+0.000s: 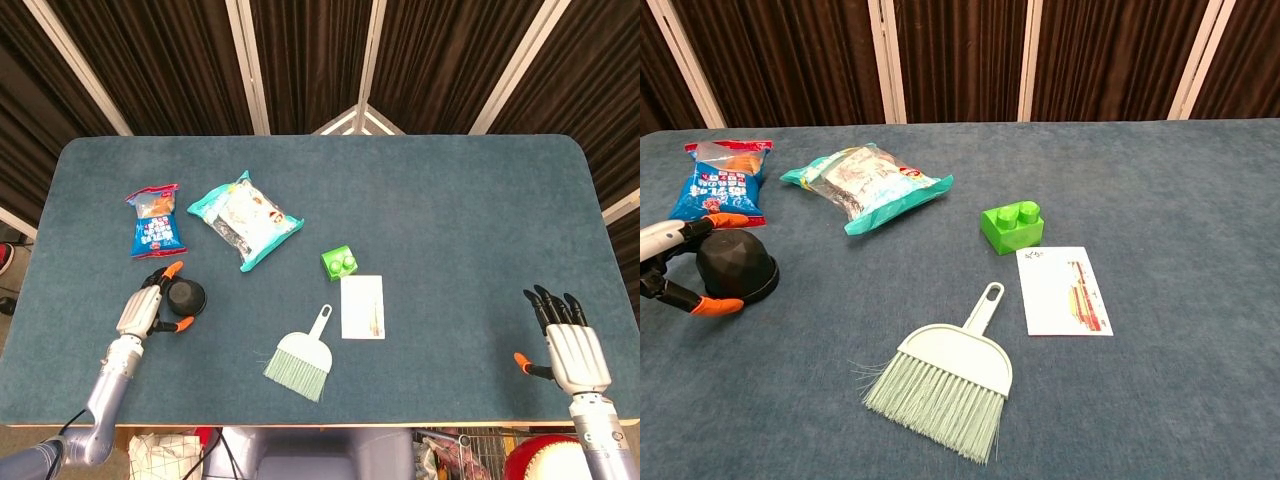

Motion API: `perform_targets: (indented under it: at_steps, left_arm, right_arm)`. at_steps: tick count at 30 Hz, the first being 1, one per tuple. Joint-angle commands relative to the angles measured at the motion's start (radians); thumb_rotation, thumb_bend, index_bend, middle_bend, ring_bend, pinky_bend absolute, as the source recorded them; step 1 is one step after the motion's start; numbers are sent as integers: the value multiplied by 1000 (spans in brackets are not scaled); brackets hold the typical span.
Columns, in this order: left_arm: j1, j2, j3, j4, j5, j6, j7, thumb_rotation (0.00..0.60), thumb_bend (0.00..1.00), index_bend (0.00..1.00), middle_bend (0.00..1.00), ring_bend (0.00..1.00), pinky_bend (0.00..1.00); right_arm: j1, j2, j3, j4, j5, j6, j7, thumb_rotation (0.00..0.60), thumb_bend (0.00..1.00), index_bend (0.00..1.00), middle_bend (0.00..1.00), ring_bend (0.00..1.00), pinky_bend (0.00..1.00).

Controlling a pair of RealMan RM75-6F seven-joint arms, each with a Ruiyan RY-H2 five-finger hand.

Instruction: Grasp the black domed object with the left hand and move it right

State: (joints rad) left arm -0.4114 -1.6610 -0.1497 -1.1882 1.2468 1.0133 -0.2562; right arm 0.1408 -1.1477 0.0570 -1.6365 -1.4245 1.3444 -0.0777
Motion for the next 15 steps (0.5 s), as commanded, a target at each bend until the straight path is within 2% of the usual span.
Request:
perform_targets:
  at_steps: [1, 7, 11, 15]
  left_arm:
    - [1, -2, -2, 0, 2, 8, 0, 600, 416, 25, 301, 0, 0]
    - [14, 11, -12, -34, 24, 65, -7, 600, 519, 54, 337, 0, 0]
    - [25, 111, -24, -202, 31, 109, 65, 600, 522, 62, 340, 0, 0]
    - [28, 199, -64, -380, 5, 137, 118, 600, 522, 105, 353, 0, 0]
  right_arm:
    - [0, -1, 1, 2, 4, -1, 3, 600, 222, 98, 75, 123, 36]
    - [-2, -1, 2, 6, 1, 6, 4, 600, 221, 98, 75, 123, 36]
    - [-4, 1, -1, 2, -1, 8, 7, 600, 222, 98, 75, 123, 36]
    - [-3, 4, 1, 0, -2, 9, 11, 600, 222, 98, 75, 123, 36]
